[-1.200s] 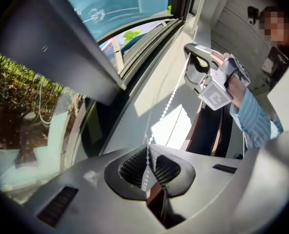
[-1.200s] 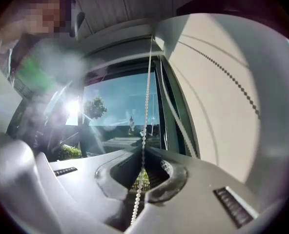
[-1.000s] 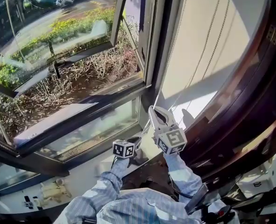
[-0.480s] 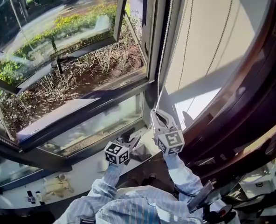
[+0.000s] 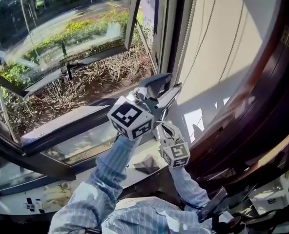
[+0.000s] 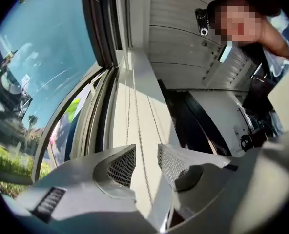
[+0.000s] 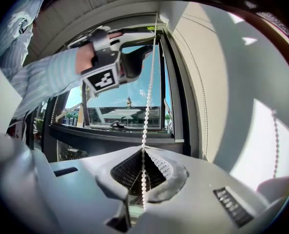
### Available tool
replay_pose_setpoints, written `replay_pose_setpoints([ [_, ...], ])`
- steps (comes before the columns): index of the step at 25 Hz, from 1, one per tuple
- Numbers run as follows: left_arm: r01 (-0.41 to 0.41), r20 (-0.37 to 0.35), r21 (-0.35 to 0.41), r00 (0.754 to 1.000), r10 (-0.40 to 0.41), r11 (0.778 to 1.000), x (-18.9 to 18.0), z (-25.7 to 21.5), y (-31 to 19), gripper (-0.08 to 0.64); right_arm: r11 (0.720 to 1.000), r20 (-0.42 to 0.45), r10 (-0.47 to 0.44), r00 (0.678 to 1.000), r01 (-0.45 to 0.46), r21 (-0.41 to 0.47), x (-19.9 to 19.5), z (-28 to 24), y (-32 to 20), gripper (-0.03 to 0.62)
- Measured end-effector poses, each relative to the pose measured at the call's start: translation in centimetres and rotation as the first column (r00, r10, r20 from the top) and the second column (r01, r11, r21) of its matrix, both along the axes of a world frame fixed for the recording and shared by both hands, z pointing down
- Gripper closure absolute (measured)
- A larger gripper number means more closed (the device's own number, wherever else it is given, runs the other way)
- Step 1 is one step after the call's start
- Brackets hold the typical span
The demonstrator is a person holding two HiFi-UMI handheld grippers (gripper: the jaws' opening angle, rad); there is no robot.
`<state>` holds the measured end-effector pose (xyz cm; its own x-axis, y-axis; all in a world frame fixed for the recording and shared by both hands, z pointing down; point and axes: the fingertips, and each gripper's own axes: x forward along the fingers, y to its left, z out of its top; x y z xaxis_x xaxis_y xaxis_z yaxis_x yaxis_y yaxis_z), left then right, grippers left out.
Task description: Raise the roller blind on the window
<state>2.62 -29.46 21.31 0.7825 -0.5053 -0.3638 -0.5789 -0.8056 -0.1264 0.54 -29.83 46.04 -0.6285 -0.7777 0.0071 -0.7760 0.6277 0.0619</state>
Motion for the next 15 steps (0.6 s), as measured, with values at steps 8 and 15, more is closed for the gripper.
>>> replay_pose_setpoints([
  [8, -0.038, -0.041, 0.039, 0.998, 0.040, 0.998, 1.2, -5.5, -1.2, 0.539, 1.000, -0.001, 0.012, 1.000, -0.012, 0.001, 0.4, 0.3, 0.7, 0.580],
  [15, -0.030, -0.167, 0.028, 0.985, 0.034, 0.999, 0.1, -4.8, -1.5, 0.549, 1.000, -0.034, 0.025, 0.999, -0.024, 0.013, 0.5, 1.2, 0.4, 0.580],
])
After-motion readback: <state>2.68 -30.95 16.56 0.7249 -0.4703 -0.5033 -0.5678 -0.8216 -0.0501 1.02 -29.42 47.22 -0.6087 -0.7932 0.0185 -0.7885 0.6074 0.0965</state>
